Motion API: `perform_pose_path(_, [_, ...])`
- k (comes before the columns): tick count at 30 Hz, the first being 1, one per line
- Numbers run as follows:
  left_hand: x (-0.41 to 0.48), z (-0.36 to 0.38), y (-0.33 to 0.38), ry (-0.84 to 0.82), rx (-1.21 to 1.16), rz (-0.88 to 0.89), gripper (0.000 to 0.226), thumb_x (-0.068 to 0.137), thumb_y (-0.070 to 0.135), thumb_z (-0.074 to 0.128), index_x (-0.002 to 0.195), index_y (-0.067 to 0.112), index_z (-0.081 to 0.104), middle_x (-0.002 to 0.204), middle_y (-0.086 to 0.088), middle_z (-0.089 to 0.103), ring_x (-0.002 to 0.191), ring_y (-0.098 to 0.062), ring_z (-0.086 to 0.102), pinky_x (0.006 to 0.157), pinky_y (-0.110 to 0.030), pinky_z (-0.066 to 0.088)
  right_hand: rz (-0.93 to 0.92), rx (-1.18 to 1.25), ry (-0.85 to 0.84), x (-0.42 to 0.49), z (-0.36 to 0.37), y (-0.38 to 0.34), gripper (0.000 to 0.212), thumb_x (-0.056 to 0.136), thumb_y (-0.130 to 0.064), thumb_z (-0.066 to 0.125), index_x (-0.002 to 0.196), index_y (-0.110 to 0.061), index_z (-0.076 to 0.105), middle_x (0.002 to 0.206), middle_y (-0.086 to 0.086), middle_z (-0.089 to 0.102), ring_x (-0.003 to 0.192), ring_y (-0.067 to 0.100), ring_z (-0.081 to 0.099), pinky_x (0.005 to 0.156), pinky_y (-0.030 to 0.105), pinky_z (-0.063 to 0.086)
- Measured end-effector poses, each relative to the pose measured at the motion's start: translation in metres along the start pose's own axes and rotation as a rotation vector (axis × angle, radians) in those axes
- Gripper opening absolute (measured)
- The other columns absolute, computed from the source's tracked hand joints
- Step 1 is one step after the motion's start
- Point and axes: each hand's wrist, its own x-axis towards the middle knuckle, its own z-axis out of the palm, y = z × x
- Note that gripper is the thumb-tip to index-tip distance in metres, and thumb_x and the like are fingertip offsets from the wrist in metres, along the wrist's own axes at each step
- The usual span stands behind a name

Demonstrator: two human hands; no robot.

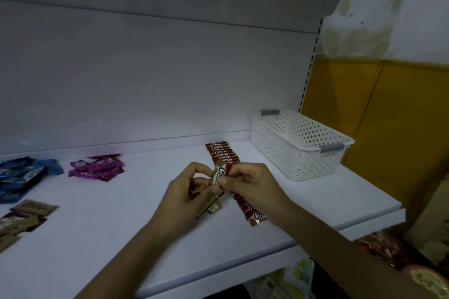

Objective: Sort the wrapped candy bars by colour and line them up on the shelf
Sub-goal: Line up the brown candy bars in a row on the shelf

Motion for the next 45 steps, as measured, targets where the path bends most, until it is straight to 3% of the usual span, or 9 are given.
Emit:
perform_pose_path(4, [0.000,-0.001,-0.002,0.014,0.024,0.013,0.017,0.092,0.011,0.060,0.102,0.024,0.057,0.087,0.003,0.075,0.074,-0.014,0.071,0.060,-0.020,0.053,0.040,0.075,0.076,0.000,-0.013,-0.008,0.009,0.094,-0.020,0.056,0.094,-0.013,0.063,0.086,0.004,0.073,0.076,0.018,0.070,0.070,0.032,0.057])
perform_pose_path(7, [0.000,-0.002,-0.005,0.028,0.060,0.016,0.017,0.093,0.006,0.057,0.100,0.020,0.059,0.088,0.007,0.075,0.076,-0.012,0.071,0.067,-0.018,0.054,-0.025,0.004,0.040,-0.007,-0.039,-0.013,0.012,0.093,-0.017,0.056,0.099,-0.017,0.067,0.083,0.001,0.072,0.071,0.013,0.068,0.060,0.020,0.053])
perform_pose_path(13, [0.001,-0.001,-0.006,0.026,0.094,0.021,0.018,0.092,0.007,0.059,0.101,0.022,0.061,0.087,0.008,0.075,0.078,-0.008,0.071,0.063,-0.011,0.050,-0.097,-0.348,-0.147,-0.040,-0.079,0.008,0.009,0.077,-0.011,0.076,0.081,-0.019,0.075,0.071,-0.016,0.071,0.065,0.001,0.064,0.063,0.019,0.050])
perform_pose_path(16, [0.001,-0.001,-0.006,0.040,0.113,0.012,0.019,0.093,0.008,0.058,0.104,0.023,0.061,0.087,0.009,0.075,0.077,-0.009,0.071,0.062,-0.012,0.050,-0.055,-0.357,-0.245,-0.055,-0.084,0.022,0.015,0.081,-0.007,0.073,0.092,-0.017,0.076,0.084,-0.018,0.072,0.083,-0.001,0.068,0.075,0.014,0.050])
perform_pose_path(21, [0.001,-0.001,-0.006,0.067,0.146,0.008,0.019,0.092,0.010,0.059,0.105,0.024,0.060,0.088,0.011,0.075,0.076,-0.009,0.071,0.064,-0.013,0.052,-0.126,-0.368,-0.200,-0.056,-0.084,0.033,0.011,0.075,-0.011,0.079,0.081,-0.020,0.075,0.076,-0.013,0.071,0.073,0.001,0.066,0.066,0.013,0.048])
perform_pose_path(29, [0.000,0.000,-0.004,0.081,0.203,0.006,0.017,0.092,0.016,0.060,0.105,0.027,0.060,0.090,0.012,0.075,0.071,-0.014,0.072,0.068,-0.041,0.057,-0.297,-0.532,-0.138,-0.046,-0.081,0.037,0.017,0.072,-0.025,0.079,0.087,-0.016,0.078,0.081,-0.013,0.055,0.078,0.008,0.059,0.073,0.036,0.052])
perform_pose_path(35, [0.000,0.000,-0.004,0.087,0.214,0.001,0.017,0.092,0.015,0.060,0.104,0.027,0.060,0.089,0.012,0.075,0.071,-0.015,0.072,0.069,-0.048,0.056,-0.299,-0.607,-0.143,-0.042,-0.078,0.038,0.016,0.074,-0.030,0.077,0.089,-0.024,0.078,0.083,-0.017,0.051,0.083,0.007,0.055,0.081,0.050,0.045])
perform_pose_path(40, [0.000,0.000,-0.003,0.081,0.210,0.003,0.017,0.091,0.016,0.060,0.104,0.027,0.061,0.090,0.012,0.075,0.070,-0.015,0.072,0.071,-0.047,0.056,-0.305,-0.625,-0.143,-0.041,-0.076,0.039,0.016,0.074,-0.030,0.077,0.089,-0.024,0.078,0.083,-0.016,0.052,0.083,0.007,0.055,0.081,0.049,0.046])
perform_pose_path(45, [0.001,0.000,-0.005,0.073,0.213,0.006,0.018,0.091,0.016,0.060,0.105,0.027,0.060,0.089,0.015,0.074,0.072,-0.011,0.071,0.068,-0.032,0.056,-0.316,-0.634,-0.145,-0.039,-0.075,0.041,0.016,0.074,-0.030,0.076,0.088,-0.024,0.078,0.083,-0.021,0.050,0.084,0.005,0.054,0.080,0.049,0.046])
